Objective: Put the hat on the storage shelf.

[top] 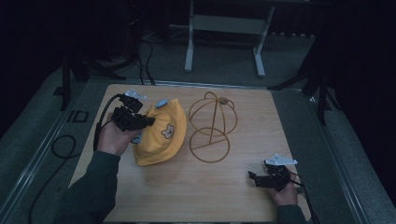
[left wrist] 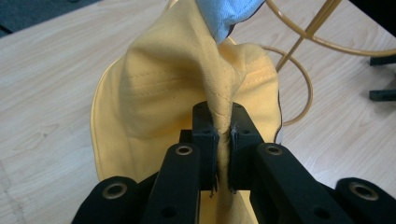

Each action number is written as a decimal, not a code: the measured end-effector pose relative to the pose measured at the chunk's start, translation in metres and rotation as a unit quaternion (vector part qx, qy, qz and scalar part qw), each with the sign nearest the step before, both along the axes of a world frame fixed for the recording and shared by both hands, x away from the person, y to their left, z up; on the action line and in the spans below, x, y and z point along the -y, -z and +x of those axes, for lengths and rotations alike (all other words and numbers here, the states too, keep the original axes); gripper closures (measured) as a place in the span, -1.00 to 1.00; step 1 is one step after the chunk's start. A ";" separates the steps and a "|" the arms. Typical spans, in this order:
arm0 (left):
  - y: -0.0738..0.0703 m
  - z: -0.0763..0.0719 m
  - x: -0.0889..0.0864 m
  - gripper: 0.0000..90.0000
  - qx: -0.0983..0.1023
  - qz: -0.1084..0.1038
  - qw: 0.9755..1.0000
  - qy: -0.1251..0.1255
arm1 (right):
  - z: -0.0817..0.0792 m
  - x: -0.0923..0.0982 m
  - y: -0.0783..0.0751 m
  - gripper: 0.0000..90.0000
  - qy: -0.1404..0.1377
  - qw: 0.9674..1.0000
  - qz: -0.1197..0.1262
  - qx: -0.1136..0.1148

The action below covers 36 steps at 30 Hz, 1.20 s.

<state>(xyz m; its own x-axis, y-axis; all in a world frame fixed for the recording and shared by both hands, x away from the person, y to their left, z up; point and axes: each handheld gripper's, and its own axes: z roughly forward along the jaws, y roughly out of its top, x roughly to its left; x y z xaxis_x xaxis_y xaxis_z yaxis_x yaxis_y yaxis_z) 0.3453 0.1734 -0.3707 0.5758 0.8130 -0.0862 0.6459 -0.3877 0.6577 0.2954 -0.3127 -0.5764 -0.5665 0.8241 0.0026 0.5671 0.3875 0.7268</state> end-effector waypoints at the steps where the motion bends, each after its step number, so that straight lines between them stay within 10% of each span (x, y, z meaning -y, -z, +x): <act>1: 0.000 0.000 0.000 0.87 0.000 0.000 1.000 0.000 | 0.000 0.000 0.000 -0.71 0.000 1.000 0.000 0.000; 36: -0.029 -0.010 -0.016 0.87 0.076 -0.045 0.996 0.013 | 0.000 0.000 0.000 -0.71 0.000 1.000 0.000 -0.001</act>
<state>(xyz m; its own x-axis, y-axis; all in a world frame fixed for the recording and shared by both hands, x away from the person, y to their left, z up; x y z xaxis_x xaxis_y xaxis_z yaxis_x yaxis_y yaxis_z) 0.3350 0.1890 -0.3414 0.6093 0.7900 -0.0689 0.5268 -0.3383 0.7798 0.2954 -0.3127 -0.5763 -0.5668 0.8238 0.0024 0.5677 0.3884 0.7258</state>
